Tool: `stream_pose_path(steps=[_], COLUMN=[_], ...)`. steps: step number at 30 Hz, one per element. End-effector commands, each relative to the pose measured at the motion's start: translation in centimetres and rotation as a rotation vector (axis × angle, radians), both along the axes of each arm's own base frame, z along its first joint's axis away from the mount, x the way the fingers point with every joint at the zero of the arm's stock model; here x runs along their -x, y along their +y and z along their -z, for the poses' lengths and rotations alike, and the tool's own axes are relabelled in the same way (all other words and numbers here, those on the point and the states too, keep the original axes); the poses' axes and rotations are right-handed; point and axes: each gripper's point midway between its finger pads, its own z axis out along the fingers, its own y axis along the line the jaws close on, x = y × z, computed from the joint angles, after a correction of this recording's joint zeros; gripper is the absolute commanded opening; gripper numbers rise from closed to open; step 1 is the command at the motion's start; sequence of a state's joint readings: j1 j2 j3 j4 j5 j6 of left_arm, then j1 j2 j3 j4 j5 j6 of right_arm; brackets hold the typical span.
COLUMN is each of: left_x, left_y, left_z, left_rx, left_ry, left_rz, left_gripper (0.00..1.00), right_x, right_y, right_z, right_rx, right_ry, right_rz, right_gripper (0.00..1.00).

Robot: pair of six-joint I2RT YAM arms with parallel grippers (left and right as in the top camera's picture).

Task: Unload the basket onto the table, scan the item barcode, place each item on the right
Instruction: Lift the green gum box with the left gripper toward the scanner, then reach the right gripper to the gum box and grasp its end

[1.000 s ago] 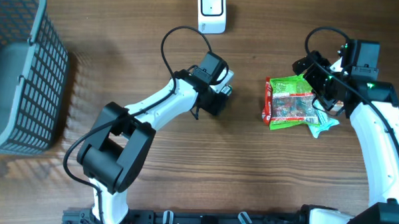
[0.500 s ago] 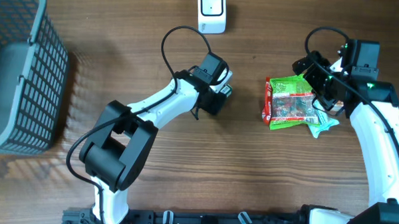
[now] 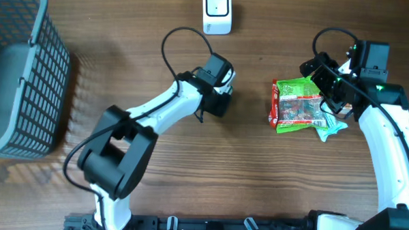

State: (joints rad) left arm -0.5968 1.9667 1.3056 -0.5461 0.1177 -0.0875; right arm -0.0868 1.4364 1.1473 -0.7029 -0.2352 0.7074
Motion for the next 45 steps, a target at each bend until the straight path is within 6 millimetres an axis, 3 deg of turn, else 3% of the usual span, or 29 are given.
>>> stream_pose_path(steps=[1, 6, 9, 11, 13, 14, 16, 17, 23, 26, 28, 30, 36, 45], left_x=[-1.6, -1.5, -1.1, -0.8, -0.3, -0.1, 0.0, 0.4, 1.0, 1.1, 1.2, 1.2, 1.4, 2.2], left_y=[-1.1, -0.5, 0.1, 0.5, 0.8, 1.0, 1.3, 1.5, 0.7, 0.4, 0.4, 0.4, 0.4, 0.3], left_z=[-8.0, -14.0, -16.6, -17.9, -19.2, -19.6, -20.5, -21.9, -25.2, -25.9, -25.9, -26.0, -26.1, -26.7], left_rx=[0.201, 0.437, 0.572, 0.665, 0.757, 0.793, 0.851, 0.925, 1.071, 1.095, 1.097, 1.099, 1.106, 1.135], left_ry=[-0.083, -0.043, 0.007, 0.055, 0.107, 0.128, 0.159, 0.178, 0.230, 0.244, 0.245, 0.247, 0.275, 0.305], left_rz=[-0.047, -0.101, -0.088, -0.068, -0.032, -0.018, -0.009, 0.037, 0.118, 0.130, 0.135, 0.137, 0.125, 0.172], left_gripper=[0.18, 0.18, 0.18, 0.18, 0.18, 0.18, 0.19, 0.19, 0.19, 0.18, 0.18, 0.18, 0.18, 0.18], right_x=[-0.2, -0.9, 0.1, 0.2, 1.1, 1.8, 3.0, 3.9, 5.5, 6.3, 6.7, 6.7, 7.1, 5.1], right_y=[0.0, 0.1, 1.0, 4.0, 7.9, 9.2, 11.0, 12.0, 14.4, 15.7, 16.4, 16.9, 19.5, 21.3], right_z=[-1.0, -1.5, -1.1, -2.3, -4.8, -5.8, -7.6, -8.6, -9.1, -10.8, -12.0, -12.0, -11.9, -11.7], right_rx=[-0.005, -0.030, -0.075, -0.135, -0.233, -0.289, -0.381, -0.440, -0.534, -0.598, -0.629, -0.627, -0.592, -0.542], right_ry=[-0.027, -0.056, -0.015, -0.088, -0.240, -0.289, -0.376, -0.427, -0.495, -0.601, -0.648, -0.647, -0.663, -0.638], right_rz=[0.009, 0.029, -0.001, -0.233, -0.546, -0.636, -0.773, -0.848, -0.971, -1.075, -1.128, -1.137, -1.206, -1.135], right_gripper=[1.00, 1.00, 1.00, 0.95, 0.67, 0.63, 0.63, 0.68, 0.70, 0.68, 0.59, 0.52, 0.52, 0.45])
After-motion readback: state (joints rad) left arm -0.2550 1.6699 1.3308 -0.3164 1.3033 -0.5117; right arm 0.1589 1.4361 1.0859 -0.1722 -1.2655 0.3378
